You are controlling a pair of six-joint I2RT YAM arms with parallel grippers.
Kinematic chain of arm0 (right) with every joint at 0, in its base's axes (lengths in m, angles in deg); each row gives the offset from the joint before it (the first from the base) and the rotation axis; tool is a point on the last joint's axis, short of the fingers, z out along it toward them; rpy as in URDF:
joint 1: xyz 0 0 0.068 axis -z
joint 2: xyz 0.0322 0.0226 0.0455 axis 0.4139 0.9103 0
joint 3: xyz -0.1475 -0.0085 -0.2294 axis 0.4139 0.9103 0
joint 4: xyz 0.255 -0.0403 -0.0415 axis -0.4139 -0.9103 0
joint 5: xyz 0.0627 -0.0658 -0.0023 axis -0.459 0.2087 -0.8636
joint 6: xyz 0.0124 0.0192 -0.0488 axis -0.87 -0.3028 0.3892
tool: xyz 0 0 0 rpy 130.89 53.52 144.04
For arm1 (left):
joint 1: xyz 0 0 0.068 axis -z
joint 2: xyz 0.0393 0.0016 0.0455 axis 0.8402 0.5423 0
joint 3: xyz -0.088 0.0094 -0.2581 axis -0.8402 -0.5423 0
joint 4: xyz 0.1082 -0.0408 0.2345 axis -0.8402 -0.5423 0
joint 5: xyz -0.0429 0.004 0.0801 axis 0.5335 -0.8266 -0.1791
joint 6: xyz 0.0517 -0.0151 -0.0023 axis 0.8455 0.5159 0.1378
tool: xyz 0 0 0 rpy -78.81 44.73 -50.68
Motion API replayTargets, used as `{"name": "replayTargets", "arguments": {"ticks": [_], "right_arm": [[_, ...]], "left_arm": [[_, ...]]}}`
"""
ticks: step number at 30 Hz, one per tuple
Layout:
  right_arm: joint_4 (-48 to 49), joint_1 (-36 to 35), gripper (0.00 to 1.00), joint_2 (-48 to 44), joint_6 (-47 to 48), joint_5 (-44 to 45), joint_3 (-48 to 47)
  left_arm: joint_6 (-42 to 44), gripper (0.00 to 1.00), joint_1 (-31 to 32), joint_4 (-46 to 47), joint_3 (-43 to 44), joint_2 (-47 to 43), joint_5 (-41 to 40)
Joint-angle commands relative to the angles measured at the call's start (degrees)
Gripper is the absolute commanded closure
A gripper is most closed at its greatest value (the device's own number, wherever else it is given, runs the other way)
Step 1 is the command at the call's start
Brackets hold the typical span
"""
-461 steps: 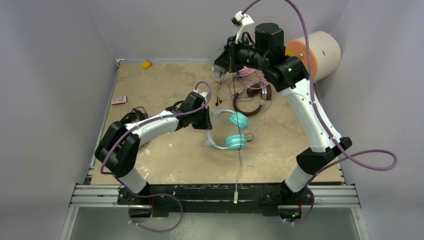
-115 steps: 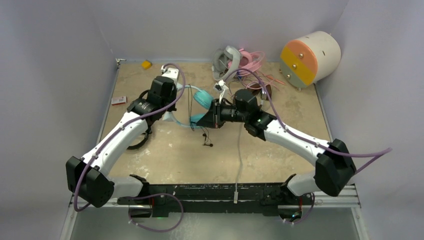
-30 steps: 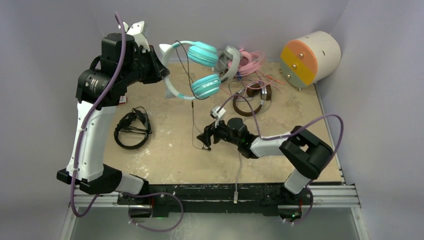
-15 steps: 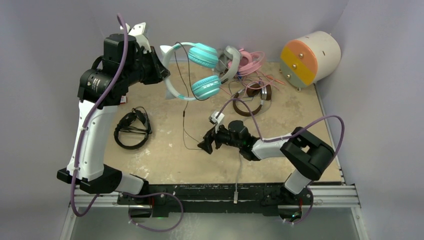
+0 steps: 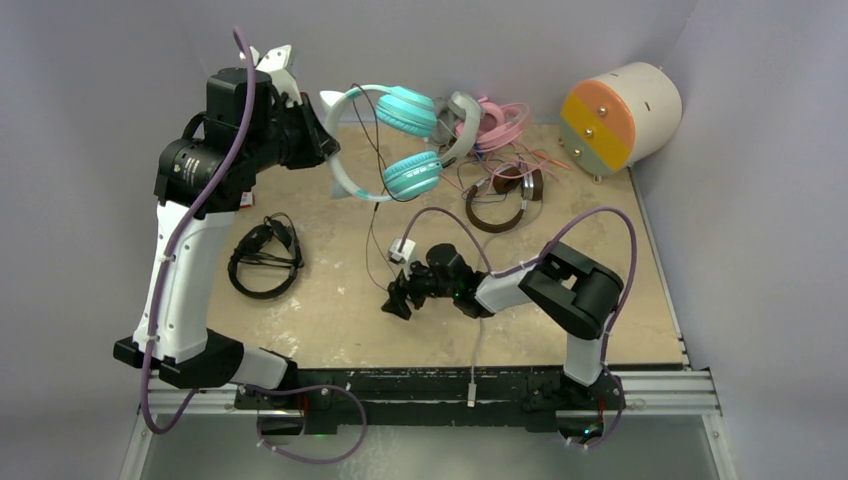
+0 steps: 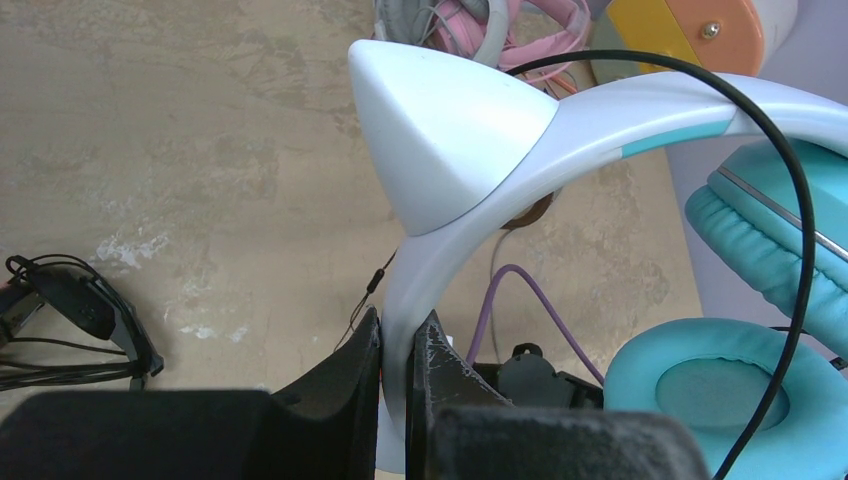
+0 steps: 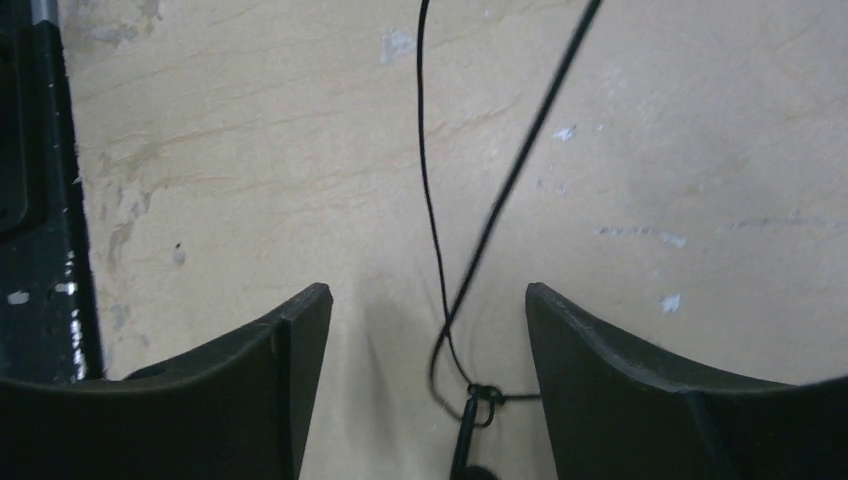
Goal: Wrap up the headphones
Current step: Wrap the headphones cable around the headphones.
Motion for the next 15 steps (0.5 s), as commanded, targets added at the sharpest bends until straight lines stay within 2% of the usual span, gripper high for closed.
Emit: {"name": "replayTargets", "arguments": {"ticks": [1,5,9,13,15], "right_arm": [[-3.76,-0.09,0.32,1.53,2.1,1.14,-4.61],[-1.69,-0.46,0.55,1.96,0.9,-0.4,-3.35],[-1.72,-1.55,0.69,0.08,0.47,-2.28,-1.91],[-4.3,-3.39,1.0,-2.71,1.17,-1.91,-1.22],[-3.85,-4.38,1.0,-5.8,0.57,-1.45,0.7]], "left_arm": [[-0.47,1.0,-0.45,3.59,2.08,-1.74,1.36],[-0.47,1.0,-0.45,3.87,0.67,-1.82,1.03],[-0.47,1.0,-0.53,5.61,-1.84,-2.64,0.47],[-0.3,1.0,-1.2,6.29,-1.99,-2.03,0.42],[-0.33,1.0,-2.45,7.11,-2.68,-1.57,0.84]]}}
